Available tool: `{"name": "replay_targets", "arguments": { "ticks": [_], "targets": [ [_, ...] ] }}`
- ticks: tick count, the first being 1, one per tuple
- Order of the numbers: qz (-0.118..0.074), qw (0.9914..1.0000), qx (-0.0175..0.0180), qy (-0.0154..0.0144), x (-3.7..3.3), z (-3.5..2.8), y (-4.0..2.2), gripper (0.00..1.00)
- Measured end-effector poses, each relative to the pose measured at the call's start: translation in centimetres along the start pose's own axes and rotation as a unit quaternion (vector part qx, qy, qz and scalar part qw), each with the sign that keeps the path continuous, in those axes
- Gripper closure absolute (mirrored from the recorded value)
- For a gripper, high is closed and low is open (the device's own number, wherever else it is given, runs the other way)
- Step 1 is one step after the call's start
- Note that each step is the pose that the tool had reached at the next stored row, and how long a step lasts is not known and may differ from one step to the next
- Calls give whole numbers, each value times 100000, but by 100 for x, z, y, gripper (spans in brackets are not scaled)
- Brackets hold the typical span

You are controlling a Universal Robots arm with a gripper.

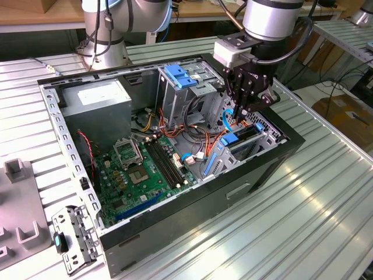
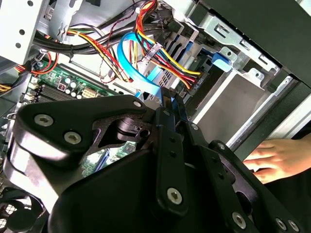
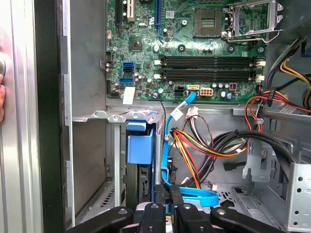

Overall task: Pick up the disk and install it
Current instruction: 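Insert the second disk wire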

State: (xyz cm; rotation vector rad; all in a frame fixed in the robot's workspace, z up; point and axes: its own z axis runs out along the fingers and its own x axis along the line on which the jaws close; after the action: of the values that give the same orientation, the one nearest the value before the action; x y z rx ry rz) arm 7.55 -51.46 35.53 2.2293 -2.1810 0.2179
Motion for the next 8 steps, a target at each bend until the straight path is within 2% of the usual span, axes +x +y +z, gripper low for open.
{"name": "replay_targets", "arguments": {
  "ticks": [2, 3, 5, 8],
  "targets": [
    [0, 100000, 40, 0, 3, 0, 1, 84],
    [30, 100000, 205, -93, 19, 1, 11, 84],
    [54, 99997, 664, -470, 54, 4, 41, 84],
    [100, 99991, 953, -903, 104, 12, 55, 84]
  ]
}}
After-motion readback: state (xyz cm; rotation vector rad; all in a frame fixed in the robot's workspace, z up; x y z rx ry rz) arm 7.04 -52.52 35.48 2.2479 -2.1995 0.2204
